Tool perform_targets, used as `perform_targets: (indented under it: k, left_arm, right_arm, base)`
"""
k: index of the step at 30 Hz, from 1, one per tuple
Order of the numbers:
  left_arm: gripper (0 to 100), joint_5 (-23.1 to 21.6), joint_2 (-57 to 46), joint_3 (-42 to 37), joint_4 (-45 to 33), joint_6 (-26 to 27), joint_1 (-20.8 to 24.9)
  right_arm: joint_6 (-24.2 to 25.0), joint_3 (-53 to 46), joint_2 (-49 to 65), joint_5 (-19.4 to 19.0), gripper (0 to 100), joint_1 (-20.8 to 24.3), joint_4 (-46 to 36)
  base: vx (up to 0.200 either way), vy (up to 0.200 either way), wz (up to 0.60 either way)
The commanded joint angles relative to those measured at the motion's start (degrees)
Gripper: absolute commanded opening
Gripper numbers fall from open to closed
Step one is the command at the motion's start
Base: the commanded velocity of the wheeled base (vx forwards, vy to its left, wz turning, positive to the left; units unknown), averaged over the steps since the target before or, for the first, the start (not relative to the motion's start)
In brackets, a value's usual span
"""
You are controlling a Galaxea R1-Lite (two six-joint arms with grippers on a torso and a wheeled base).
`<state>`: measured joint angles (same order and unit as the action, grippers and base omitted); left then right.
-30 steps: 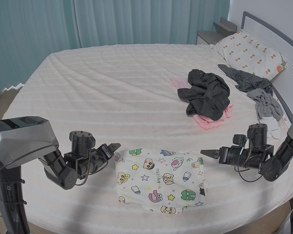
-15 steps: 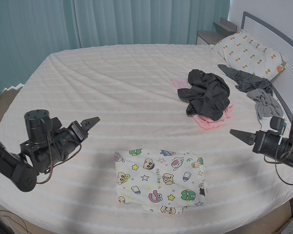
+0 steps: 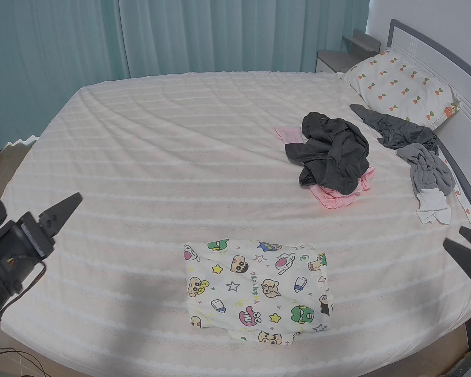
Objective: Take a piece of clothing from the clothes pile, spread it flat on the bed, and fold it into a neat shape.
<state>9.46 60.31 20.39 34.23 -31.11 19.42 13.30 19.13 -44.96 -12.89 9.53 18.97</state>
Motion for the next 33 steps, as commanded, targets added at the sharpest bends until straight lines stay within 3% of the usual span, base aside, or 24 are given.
perform_targets:
  k: [1,3,8,11,14,20,24,33]
  left_arm:
    - [100,6.80,-27.52,0.87,-18.76,7.56,-0.70]
    - [100,10.49,-32.27,1.49,-24.39,10.19,-2.46]
    - [100,11.11,-39.92,1.40,-29.92,16.87,-3.95]
    - [100,10.84,-44.22,1.14,-33.97,20.56,-8.70]
    - [100,10.40,-48.35,0.44,-38.10,22.85,-12.92]
    - [100,3.99,-54.42,-4.75,-38.54,25.75,-12.92]
    - [100,3.99,-54.33,-9.14,-37.57,25.22,-12.92]
    - [100,3.99,-54.42,-16.09,-35.99,26.54,-13.00]
  right_arm:
    - [-8.38,-1.99,24.22,0.32,100,-3.12,-15.63]
    - [-11.54,-2.69,28.96,0.32,100,-3.91,-18.70]
    - [-16.64,-2.60,35.82,0.49,100,-7.07,-21.34]
    - [-17.17,-3.39,39.07,0.76,100,-11.20,-22.57]
    - [-17.61,-7.09,40.83,0.76,100,-11.82,-22.66]
    - [-17.34,-14.21,40.92,0.67,100,-11.73,-20.55]
    - [-17.34,-19.13,41.00,1.11,100,-11.47,-14.84]
    - [-14.88,-19.13,41.00,3.39,100,-11.47,-15.54]
  base:
    - [0.000,0.000,0.00]
    - [0.000,0.000,0.00]
    - [0.000,0.000,0.00]
    - [0.000,0.000,0.00]
    - [0.000,0.000,0.00]
    - [0.000,0.000,0.00]
    - [0.000,0.000,0.00]
    - [0.000,0.000,0.00]
